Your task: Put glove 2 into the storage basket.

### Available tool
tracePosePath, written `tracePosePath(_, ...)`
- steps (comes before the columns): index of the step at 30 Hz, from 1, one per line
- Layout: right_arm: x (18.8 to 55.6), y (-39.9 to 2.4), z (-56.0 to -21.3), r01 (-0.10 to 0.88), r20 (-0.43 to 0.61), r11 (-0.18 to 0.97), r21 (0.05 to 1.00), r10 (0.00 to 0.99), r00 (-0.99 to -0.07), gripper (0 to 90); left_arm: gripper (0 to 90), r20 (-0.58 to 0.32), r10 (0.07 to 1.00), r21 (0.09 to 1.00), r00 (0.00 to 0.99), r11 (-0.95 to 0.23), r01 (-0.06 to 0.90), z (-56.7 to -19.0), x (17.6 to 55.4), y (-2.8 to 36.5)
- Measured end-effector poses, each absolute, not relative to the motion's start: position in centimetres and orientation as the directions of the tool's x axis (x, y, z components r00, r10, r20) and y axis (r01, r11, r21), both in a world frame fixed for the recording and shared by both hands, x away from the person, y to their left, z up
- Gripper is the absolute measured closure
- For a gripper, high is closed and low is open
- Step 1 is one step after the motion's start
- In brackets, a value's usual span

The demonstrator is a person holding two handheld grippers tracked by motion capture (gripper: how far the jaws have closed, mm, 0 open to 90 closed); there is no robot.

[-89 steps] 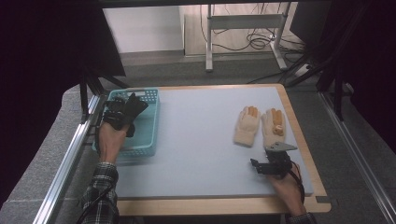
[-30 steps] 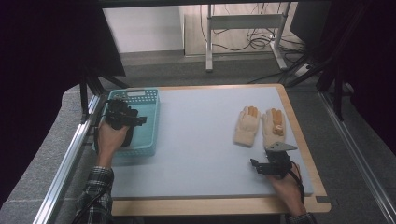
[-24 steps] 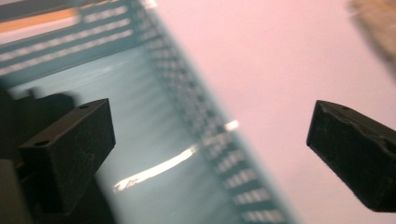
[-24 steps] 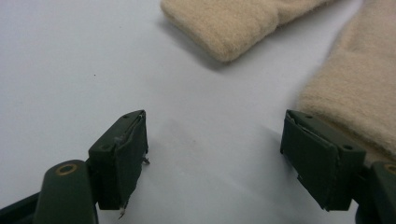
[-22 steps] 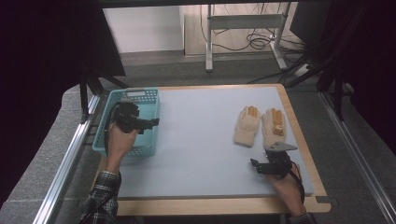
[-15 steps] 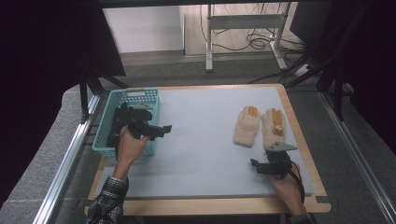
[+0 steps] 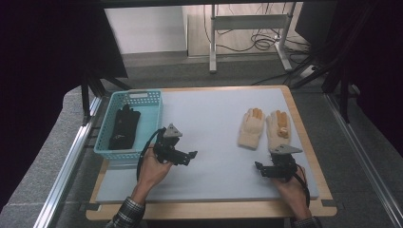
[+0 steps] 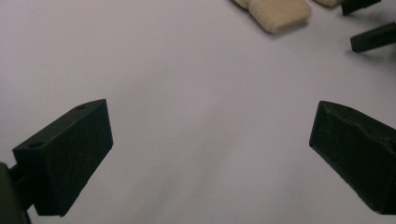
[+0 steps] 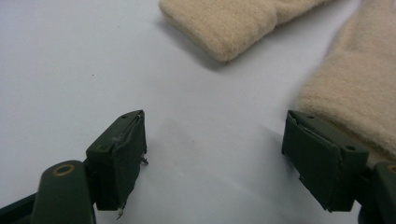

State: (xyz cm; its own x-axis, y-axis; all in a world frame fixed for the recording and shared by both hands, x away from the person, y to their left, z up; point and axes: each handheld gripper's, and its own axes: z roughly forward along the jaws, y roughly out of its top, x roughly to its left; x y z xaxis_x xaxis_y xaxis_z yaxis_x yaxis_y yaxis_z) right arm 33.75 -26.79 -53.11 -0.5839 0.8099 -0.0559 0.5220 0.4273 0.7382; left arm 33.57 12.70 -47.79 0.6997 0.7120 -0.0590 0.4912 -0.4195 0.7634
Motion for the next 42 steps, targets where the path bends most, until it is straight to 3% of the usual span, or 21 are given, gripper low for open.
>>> tracePosePath(14, 33.8, -26.8, -53.1, 0.526, -0.055, 0.424, 0.737, 0.814, -0.578, 19.6, 0.0, -0.028, 0.746, 0.708, 0.666, -0.456, 0.54, -53.2, 30.4, 12.5)
tracePosePath(28, 33.8, -26.8, -53.1, 0.529, -0.049, 0.421, 0.737, 0.814, -0.579, 20.4, 0.3, -0.041, 0.79, 0.692, 0.612, -0.419, 0.587, -55.0, 30.3, 13.7)
tracePosePath(39, 33.8, -26.8, -51.9, 0.533, -0.028, 0.405, 0.743, 0.814, -0.58, 34.4, 0.5, -0.042, 0.79, 0.694, 0.611, -0.417, 0.587, -55.0, 30.3, 13.7)
tracePosePath(42, 34.3, -26.8, -51.1, 0.518, -0.033, 0.411, 0.75, 0.805, -0.592, 44.4, 0.5, -0.044, 0.791, 0.694, 0.611, -0.416, 0.588, -55.0, 30.3, 13.7)
